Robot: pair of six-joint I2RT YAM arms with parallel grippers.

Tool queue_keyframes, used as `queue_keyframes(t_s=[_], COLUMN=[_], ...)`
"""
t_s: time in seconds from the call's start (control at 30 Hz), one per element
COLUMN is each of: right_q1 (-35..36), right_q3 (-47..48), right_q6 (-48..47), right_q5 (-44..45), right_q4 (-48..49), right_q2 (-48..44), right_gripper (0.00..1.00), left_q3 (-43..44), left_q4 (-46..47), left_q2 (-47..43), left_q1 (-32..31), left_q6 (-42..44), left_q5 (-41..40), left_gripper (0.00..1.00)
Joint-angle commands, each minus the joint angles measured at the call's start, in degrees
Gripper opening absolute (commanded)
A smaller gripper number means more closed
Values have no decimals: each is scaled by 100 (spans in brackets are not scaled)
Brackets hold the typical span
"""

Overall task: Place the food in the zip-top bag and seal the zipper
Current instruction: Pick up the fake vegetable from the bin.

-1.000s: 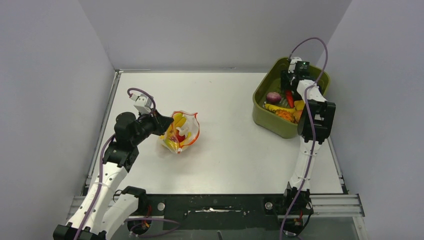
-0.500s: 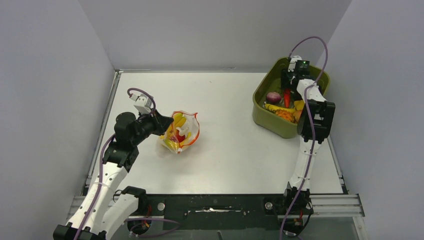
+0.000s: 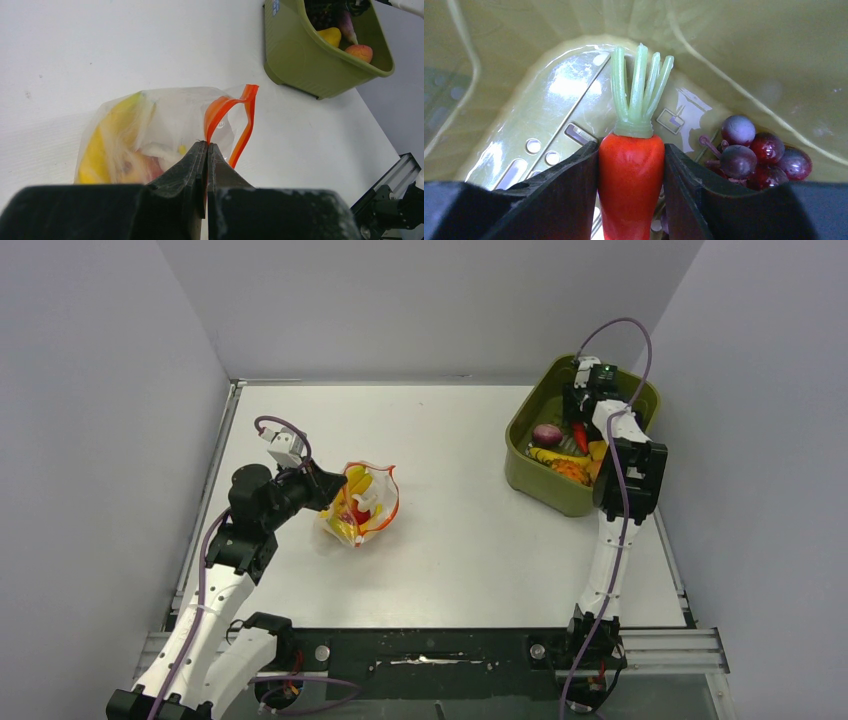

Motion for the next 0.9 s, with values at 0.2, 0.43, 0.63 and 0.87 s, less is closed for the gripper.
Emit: queue_keyframes(t_s=[0.2, 0.43, 0.63, 0.87], right_q1=[-50, -20, 23, 144], right_q3=[-19, -419, -869, -1250], right_q6=[-40, -29, 51, 185], right_q5=[-30, -15, 112, 165], right_q4=[193, 364, 570, 746], right_q2=[-572, -1203, -1849, -2668], right_gripper=[35, 33, 31, 31], left_q3=[42, 42, 27, 24], left_q4=[223, 232, 243, 241], left_q2=[-109, -101, -124, -131], left_q1=[32, 32, 31, 38], left_q6=[111, 111, 115, 110], left_q5=[-48, -42, -42, -50], left_gripper=[0, 0, 0, 0])
